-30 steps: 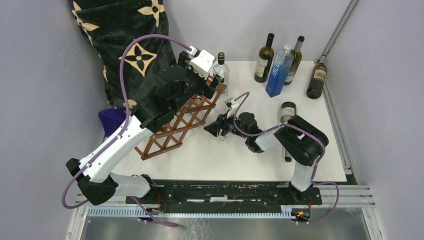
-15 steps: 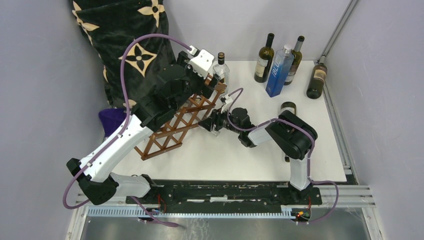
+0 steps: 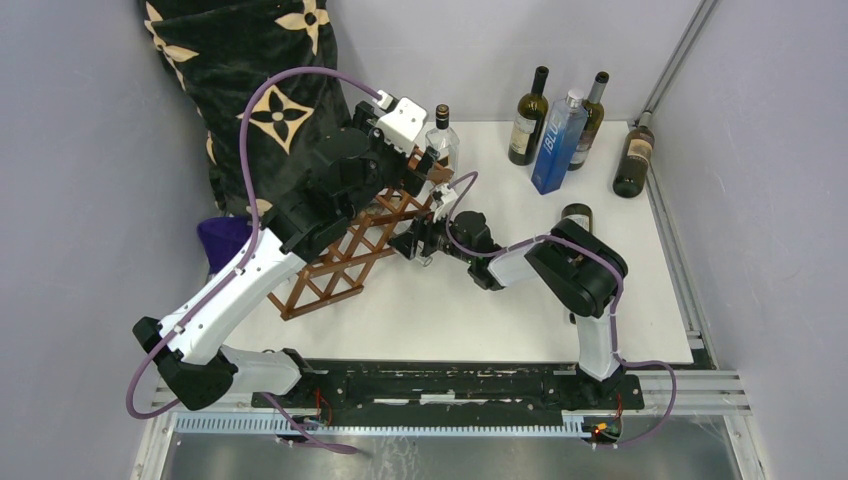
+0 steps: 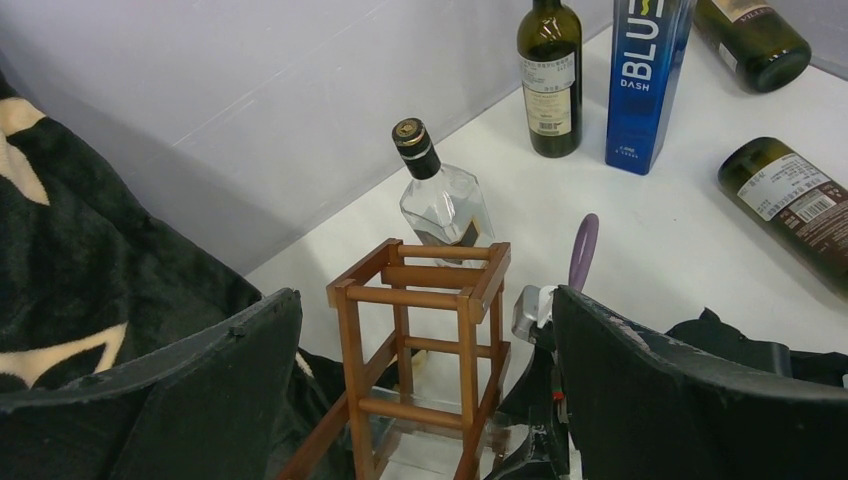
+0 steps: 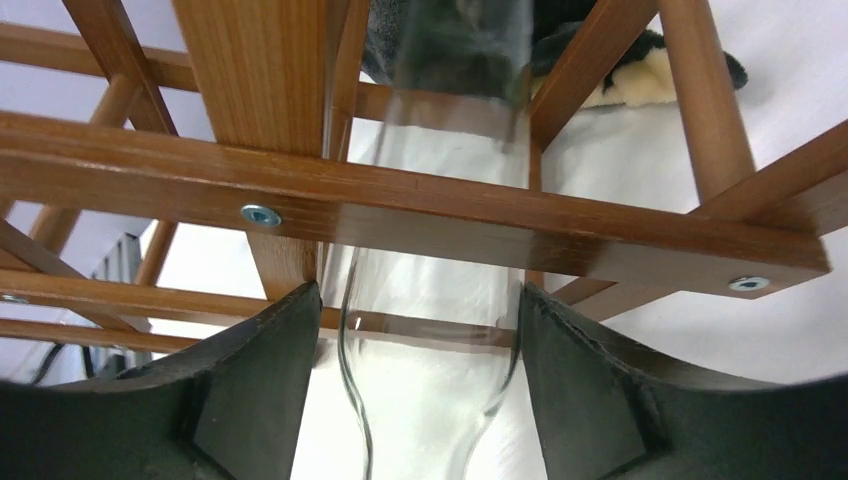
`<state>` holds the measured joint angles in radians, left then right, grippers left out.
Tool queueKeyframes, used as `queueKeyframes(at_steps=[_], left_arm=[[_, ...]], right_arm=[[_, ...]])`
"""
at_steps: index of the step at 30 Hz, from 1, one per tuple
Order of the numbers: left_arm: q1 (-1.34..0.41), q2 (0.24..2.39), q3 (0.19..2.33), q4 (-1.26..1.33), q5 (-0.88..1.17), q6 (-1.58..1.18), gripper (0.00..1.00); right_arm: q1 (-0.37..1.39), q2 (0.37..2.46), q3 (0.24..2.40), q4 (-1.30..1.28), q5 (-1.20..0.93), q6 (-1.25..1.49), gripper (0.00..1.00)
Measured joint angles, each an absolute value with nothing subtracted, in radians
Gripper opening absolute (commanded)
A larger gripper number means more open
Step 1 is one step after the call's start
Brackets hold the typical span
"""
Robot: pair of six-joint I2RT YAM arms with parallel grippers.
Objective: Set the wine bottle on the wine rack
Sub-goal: Pick up the wine bottle from the center of the board.
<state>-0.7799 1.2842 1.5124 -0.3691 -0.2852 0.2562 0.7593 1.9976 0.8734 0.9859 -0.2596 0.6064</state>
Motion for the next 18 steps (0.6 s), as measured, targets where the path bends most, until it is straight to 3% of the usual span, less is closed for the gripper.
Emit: queueKeyframes(at_steps=[3,5,18], left_arm=[[-0.780,1.284,1.512,-0.369,-0.281,0.256,1.00],[-0.780,1.284,1.512,-0.369,-0.279,0.256,1.00],[-0.780,1.264,1.498,-0.362,-0.250,0.249,1.00]], right_arm=[[0.759,1.998,0.886,0.982,-0.252,0.577,0.86],[0.759,1.998,0.886,0.981,-0.249,0.563,0.98],[0.746,1.880,0.812,0.904,-0.293,0.425,0.98]])
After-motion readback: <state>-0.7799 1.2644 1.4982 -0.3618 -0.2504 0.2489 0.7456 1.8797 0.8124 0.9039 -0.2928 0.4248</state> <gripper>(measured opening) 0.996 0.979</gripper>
